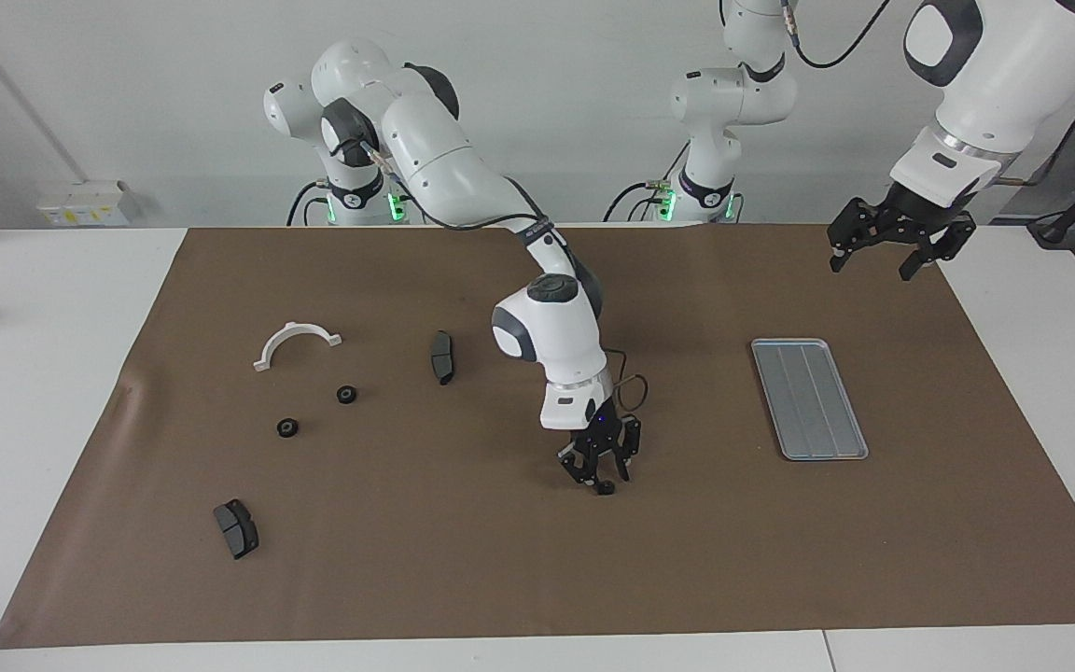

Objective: Place bearing gear from tray to pile

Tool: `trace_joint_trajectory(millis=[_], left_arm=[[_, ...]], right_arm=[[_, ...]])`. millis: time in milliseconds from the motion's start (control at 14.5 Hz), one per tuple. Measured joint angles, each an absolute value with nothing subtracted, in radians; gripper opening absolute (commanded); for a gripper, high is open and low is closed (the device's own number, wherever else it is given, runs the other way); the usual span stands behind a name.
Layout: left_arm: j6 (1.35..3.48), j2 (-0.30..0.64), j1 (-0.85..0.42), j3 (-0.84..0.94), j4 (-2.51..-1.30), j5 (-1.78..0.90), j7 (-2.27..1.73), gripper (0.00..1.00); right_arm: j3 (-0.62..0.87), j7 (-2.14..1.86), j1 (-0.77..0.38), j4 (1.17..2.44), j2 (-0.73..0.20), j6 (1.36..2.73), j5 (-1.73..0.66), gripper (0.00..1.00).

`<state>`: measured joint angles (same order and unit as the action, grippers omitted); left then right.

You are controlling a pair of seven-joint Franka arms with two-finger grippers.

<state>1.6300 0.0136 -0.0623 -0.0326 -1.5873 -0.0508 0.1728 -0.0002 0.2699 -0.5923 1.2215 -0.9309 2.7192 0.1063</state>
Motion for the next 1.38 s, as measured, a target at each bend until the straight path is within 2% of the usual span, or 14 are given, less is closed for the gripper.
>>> trace_joint_trajectory(millis=[69, 551, 689, 964, 1240, 1378], left_arm=[[1.625, 0.014, -0.062, -0.031, -1.587, -0.046, 0.173, 1.0], [1.594, 0.005, -0.051, -0.025, -1.586, -0.029, 0.173, 1.0], [1.586, 0.001, -0.024, -0.001, -1.586, -0.029, 0.173, 1.0], [1.571, 0.0, -0.013, 0.026, -1.587, -0.029, 0.173, 1.0], [1.571, 0.0, -0.008, 0.029, -1.587, -0.029, 0.173, 1.0], [1.571, 0.0, 0.001, 0.022, -1.587, -0.028, 0.173, 1.0]], right_arm=[[-0.002, 0.27, -0.592, 1.219, -0.931, 2.719, 0.107, 0.0], [-0.009, 0.278, -0.591, 1.203, -0.931, 2.717, 0.106, 0.0], [-0.014, 0.288, -0.58, 1.178, -0.902, 2.677, 0.103, 0.0], [-0.018, 0.292, -0.472, 1.225, -0.742, 2.508, 0.102, 0.0], [-0.018, 0.238, -0.33, 1.478, -0.521, 2.435, 0.102, 0.0], [-0.018, 0.168, -0.252, 1.581, -0.463, 2.407, 0.102, 0.0]])
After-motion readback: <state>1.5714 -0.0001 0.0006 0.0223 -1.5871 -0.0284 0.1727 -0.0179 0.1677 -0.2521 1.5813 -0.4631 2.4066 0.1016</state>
